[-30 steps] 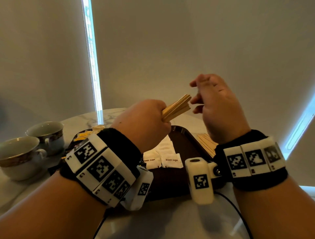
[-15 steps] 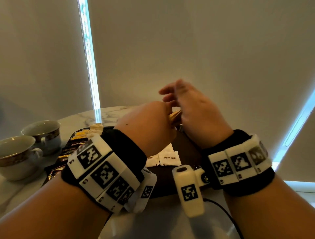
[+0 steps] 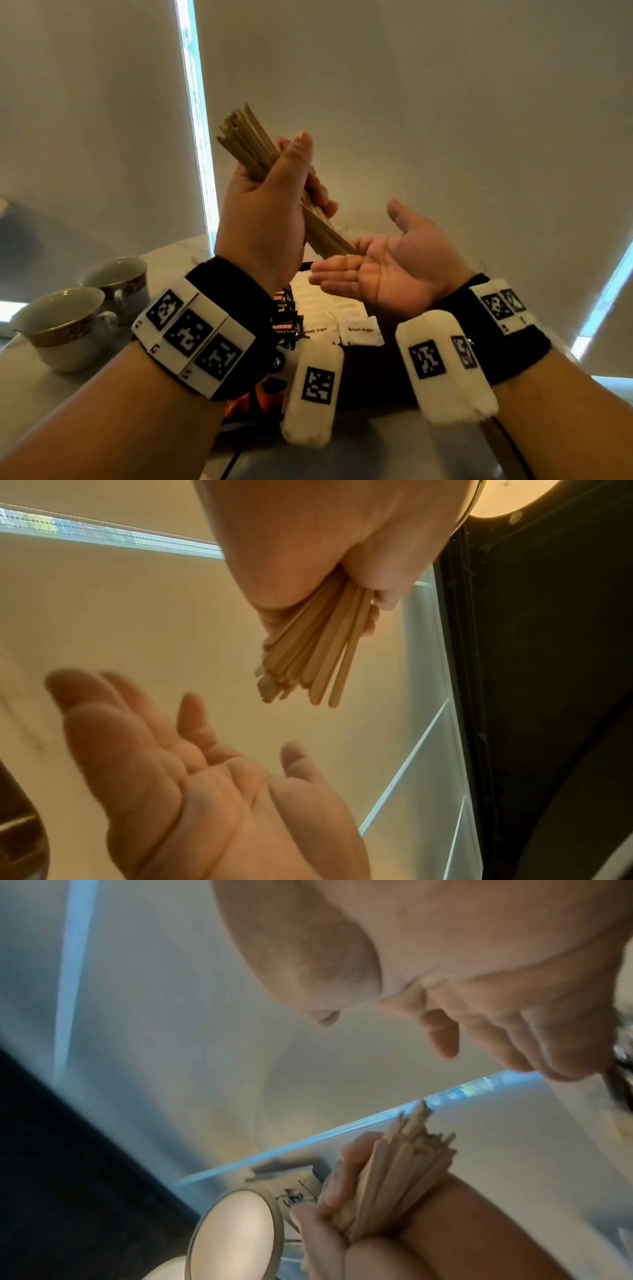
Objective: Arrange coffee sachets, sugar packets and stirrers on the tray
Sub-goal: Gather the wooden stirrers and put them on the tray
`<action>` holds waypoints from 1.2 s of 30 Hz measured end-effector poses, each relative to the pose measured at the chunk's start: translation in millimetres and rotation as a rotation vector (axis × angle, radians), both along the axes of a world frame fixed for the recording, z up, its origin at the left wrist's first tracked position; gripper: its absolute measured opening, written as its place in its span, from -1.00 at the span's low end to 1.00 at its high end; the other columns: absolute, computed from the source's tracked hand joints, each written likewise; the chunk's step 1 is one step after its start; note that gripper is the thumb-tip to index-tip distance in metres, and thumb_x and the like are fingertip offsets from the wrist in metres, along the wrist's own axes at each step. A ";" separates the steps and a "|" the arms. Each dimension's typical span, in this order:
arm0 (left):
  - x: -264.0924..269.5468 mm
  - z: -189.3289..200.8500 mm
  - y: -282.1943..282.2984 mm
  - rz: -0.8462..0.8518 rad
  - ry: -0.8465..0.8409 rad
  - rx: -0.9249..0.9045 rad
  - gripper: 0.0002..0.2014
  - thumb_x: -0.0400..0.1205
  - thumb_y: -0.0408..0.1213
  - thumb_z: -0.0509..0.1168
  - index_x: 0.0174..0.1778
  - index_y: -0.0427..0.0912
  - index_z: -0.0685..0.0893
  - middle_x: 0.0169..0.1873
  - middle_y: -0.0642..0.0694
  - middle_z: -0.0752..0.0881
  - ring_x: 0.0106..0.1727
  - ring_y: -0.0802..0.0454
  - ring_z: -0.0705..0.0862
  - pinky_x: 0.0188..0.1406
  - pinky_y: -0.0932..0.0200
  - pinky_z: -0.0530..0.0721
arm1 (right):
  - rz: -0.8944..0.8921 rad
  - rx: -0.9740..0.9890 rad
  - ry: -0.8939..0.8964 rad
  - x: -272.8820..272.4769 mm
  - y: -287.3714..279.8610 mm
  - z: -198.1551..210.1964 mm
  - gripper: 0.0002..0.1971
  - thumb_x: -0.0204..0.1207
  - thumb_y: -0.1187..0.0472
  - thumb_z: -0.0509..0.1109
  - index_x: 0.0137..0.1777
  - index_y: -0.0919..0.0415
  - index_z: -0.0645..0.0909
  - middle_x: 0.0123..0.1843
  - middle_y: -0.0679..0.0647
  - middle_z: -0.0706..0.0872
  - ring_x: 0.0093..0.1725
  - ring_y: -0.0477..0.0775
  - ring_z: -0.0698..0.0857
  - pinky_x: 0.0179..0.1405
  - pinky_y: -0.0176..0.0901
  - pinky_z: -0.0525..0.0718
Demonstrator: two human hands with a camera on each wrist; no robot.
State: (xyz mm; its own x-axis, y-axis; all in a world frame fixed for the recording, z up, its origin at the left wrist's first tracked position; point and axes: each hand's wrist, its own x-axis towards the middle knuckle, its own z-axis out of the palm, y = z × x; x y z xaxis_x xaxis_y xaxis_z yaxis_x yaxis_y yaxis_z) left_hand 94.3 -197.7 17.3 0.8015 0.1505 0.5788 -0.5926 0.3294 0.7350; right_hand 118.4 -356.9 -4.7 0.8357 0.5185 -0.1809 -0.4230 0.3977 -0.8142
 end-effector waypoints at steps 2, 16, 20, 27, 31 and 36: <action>0.4 -3.0 -1.3 0.036 -0.060 0.041 -0.75 0.69 -0.11 0.36 -0.33 0.12 0.67 -0.44 0.00 0.61 -0.36 -0.01 0.63 -0.13 -0.11 0.72 | 0.035 0.101 0.047 -0.8 3.9 0.4 -0.01 0.58 -0.50 0.00 0.30 0.60 0.40 0.48 0.74 0.39 0.52 0.72 0.40 0.54 0.44 0.40; -14.5 -19.2 -21.9 0.102 -0.047 0.215 -0.74 0.72 -0.28 0.39 -0.28 -0.03 0.57 -0.43 -0.21 0.64 -0.37 -0.20 0.69 -0.27 -0.40 0.81 | -0.006 0.305 -0.063 -22.4 17.3 2.3 -0.03 0.56 -0.51 0.03 0.43 0.46 0.53 0.34 0.47 0.69 0.30 0.46 0.71 0.36 0.35 0.55; -10.6 -19.8 -21.2 0.115 0.020 0.225 -0.73 0.71 -0.25 0.41 -0.30 -0.04 0.55 -0.51 -0.10 0.56 -0.45 -0.11 0.60 -0.44 -0.17 0.68 | -0.020 0.196 -0.109 -19.7 20.4 -1.5 -0.07 0.60 -0.47 0.03 0.43 0.46 0.54 0.36 0.40 0.69 0.37 0.43 0.67 0.41 0.32 0.53; -8.6 -9.2 -10.4 0.026 0.160 1.060 -0.89 0.68 -0.13 0.43 -0.10 0.07 0.62 -0.44 0.08 0.66 -0.49 0.24 0.61 -0.47 0.28 0.64 | -0.443 -0.465 -0.848 -29.2 -1.3 23.5 -0.19 0.25 -0.65 0.26 0.23 0.00 0.57 -0.12 -0.22 0.80 -0.04 -0.16 0.79 -0.19 -0.16 0.69; -15.1 -7.4 -19.5 0.101 0.137 1.242 -0.88 0.70 -0.16 0.39 0.10 -0.08 0.71 -0.14 -0.11 0.78 -0.15 -0.03 0.77 -0.09 0.02 0.79 | -0.441 -0.737 -1.057 -36.9 -3.7 22.4 -0.56 0.39 -0.24 0.47 -0.06 0.16 0.65 -0.41 -0.08 0.75 -0.42 -0.18 0.73 -0.47 -0.32 0.66; -14.4 -11.7 -24.0 0.083 0.246 1.075 -0.81 0.60 -0.19 0.51 0.06 -0.01 0.67 -0.21 -0.09 0.77 -0.32 0.06 0.75 -0.26 0.13 0.79 | -0.653 -0.785 -1.141 -27.3 -5.3 16.1 -0.71 0.59 0.09 0.47 -0.34 0.12 0.56 -0.50 -0.04 0.62 -0.48 -0.13 0.62 -0.47 -0.24 0.60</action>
State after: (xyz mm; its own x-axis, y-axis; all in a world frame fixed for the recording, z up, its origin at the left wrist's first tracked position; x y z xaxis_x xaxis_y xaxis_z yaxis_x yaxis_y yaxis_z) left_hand 79.9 -221.8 5.6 0.9233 -0.2765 0.2664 -0.3817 -0.5861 0.7147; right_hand 91.1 -362.2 11.4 0.7517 0.1001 0.6519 0.6276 -0.4123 -0.6604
